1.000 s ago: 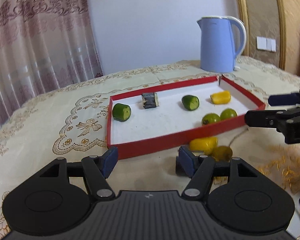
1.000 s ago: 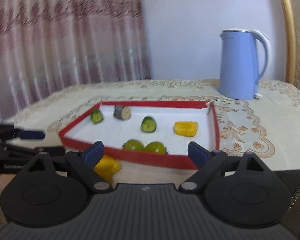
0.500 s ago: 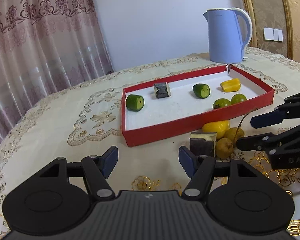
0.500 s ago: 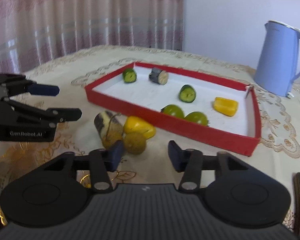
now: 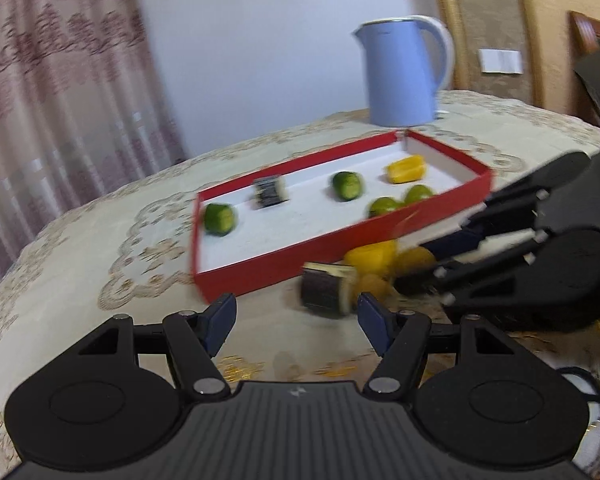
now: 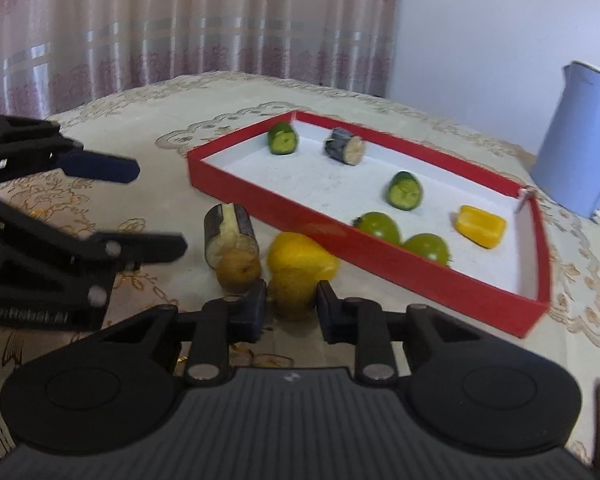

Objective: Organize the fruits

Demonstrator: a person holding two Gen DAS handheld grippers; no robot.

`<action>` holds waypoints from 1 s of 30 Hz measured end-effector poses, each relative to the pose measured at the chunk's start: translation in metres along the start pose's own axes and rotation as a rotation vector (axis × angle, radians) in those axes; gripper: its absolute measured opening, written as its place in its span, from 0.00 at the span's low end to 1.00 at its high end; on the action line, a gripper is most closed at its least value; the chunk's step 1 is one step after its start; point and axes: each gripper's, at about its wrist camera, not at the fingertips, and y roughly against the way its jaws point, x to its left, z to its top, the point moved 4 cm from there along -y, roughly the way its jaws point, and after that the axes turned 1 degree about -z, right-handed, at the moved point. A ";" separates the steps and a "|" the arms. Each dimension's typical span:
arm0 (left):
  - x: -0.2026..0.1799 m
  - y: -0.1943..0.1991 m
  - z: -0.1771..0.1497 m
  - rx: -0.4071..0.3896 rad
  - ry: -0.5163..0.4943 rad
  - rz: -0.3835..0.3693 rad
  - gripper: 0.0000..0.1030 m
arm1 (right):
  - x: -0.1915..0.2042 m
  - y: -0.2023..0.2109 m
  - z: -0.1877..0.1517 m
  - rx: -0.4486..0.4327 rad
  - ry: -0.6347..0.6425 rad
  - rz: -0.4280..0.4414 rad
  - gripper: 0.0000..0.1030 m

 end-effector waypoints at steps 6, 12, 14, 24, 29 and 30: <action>-0.026 -0.006 0.005 -0.011 -0.035 -0.056 0.65 | -0.039 0.020 -0.007 -0.036 -0.125 -0.066 0.24; -0.030 -0.016 0.007 0.040 0.040 -0.145 0.61 | -0.062 0.021 -0.017 -0.038 -0.225 -0.062 0.25; -0.032 -0.018 0.009 0.042 0.048 -0.176 0.60 | -0.062 0.017 -0.019 -0.034 -0.237 -0.059 0.25; -0.012 -0.046 0.007 0.112 0.179 -0.202 0.49 | -0.060 0.016 -0.026 -0.031 -0.249 -0.035 0.25; 0.001 -0.044 0.008 0.092 0.160 -0.143 0.50 | -0.059 0.015 -0.025 -0.039 -0.252 -0.033 0.25; -0.002 -0.043 0.009 0.081 0.140 -0.144 0.50 | -0.059 0.014 -0.025 -0.038 -0.254 -0.032 0.25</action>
